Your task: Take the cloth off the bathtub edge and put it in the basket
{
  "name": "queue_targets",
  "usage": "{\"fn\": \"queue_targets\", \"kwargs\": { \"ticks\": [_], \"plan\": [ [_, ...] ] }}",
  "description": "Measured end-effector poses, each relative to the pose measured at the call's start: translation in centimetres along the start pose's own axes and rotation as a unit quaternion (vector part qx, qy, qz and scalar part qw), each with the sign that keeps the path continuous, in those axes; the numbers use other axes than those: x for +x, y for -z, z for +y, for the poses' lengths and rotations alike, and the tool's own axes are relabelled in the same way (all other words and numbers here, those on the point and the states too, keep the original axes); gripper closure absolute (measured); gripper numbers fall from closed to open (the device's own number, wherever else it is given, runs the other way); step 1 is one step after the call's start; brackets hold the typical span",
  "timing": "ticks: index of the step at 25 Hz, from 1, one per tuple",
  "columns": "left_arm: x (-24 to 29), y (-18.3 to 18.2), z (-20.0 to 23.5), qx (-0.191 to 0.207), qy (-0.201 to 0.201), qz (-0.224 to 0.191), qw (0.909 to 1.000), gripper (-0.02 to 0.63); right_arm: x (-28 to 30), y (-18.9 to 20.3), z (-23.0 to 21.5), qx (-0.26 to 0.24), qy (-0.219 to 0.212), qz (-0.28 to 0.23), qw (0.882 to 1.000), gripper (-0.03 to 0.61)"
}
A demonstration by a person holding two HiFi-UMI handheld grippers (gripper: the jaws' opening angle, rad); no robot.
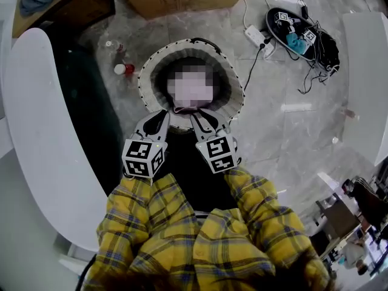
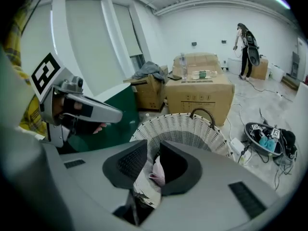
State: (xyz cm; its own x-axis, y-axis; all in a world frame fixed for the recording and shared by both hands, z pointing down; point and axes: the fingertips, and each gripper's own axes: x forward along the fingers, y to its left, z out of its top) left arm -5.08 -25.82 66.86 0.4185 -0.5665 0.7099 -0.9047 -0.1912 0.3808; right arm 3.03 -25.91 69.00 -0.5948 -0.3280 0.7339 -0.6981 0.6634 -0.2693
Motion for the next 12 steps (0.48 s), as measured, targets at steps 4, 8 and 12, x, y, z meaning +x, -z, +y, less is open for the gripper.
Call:
{"fn": "queue_targets", "kwargs": {
  "ticks": [4,8,12],
  "plan": [
    [-0.2,0.2,-0.2,0.0,0.006,0.001,1.0,0.58,0.2,0.3,0.5,0.021,-0.007,0.005,1.0,0.492],
    [-0.6,-0.4,0.1,0.002,0.007,-0.005,1.0,0.58,0.0,-0.2,0.4,0.032,0.003,0.0,0.999,0.506],
    [-1.2,-1.0,0.2,0.006,0.007,-0.011,0.9999,0.58,-0.6,-0.8,0.1,0.028,0.019,-0.007,0.999,0.514]
  ]
}}
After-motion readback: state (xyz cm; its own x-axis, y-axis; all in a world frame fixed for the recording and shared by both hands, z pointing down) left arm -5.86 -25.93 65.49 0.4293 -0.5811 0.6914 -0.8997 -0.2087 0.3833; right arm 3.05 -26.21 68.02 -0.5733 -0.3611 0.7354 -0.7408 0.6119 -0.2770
